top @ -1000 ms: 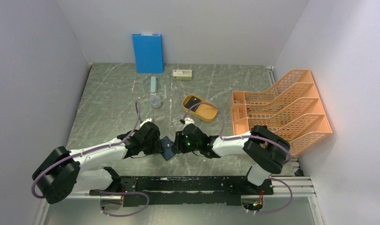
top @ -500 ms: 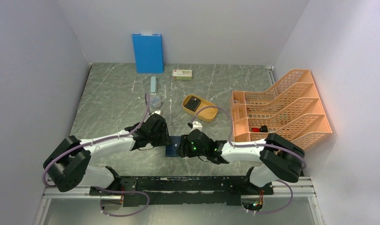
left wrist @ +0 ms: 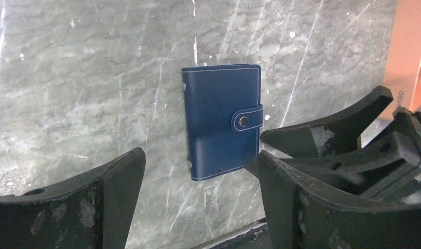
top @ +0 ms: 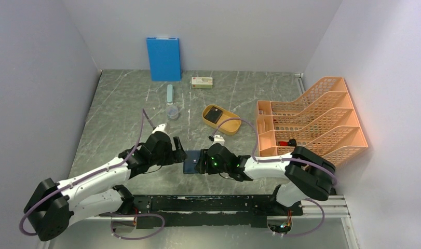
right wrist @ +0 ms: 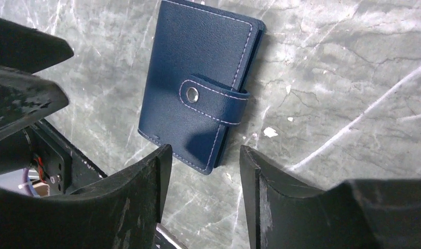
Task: Put the credit cards into the card holder
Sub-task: Adjust the card holder at the center of the board.
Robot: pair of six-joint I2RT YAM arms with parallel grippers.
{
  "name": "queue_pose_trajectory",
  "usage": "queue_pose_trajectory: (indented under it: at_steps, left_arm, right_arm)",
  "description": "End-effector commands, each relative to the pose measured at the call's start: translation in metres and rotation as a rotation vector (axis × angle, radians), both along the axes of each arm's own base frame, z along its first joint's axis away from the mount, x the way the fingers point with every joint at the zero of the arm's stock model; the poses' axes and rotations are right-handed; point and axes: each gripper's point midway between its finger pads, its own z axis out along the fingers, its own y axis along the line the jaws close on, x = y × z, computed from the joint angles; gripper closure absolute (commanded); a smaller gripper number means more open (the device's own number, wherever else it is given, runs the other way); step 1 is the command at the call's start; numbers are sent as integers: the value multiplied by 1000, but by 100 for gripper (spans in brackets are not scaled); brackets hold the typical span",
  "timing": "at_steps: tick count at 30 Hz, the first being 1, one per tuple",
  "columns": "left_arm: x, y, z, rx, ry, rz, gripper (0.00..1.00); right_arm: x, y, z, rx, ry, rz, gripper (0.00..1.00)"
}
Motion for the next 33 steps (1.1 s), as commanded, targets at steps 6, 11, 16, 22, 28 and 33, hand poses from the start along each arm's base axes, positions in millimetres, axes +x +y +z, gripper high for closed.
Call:
queue_pose_trajectory:
  at_steps: [6,11,16,22,28,33]
  left_arm:
    - [-3,16,15,14,-47,32,13]
    - [-4,19,20,17,-50,44,12]
    - [-4,29,23,25,-65,87,11]
    - [0,35,30,20,-106,115,7]
    - [2,16,37,-65,-127,60,3]
    - [-7,-2,22,-137,-61,6,3]
  right_arm:
    - [7,10,-6,48,28,-40,47]
    - [12,19,-6,52,30,-31,47]
    - [18,25,0,40,4,-13,47]
    - [27,7,32,-5,-108,-24,43]
    - [30,-16,77,-61,-288,46,24]
    - [34,-39,90,-148,-387,-14,24]
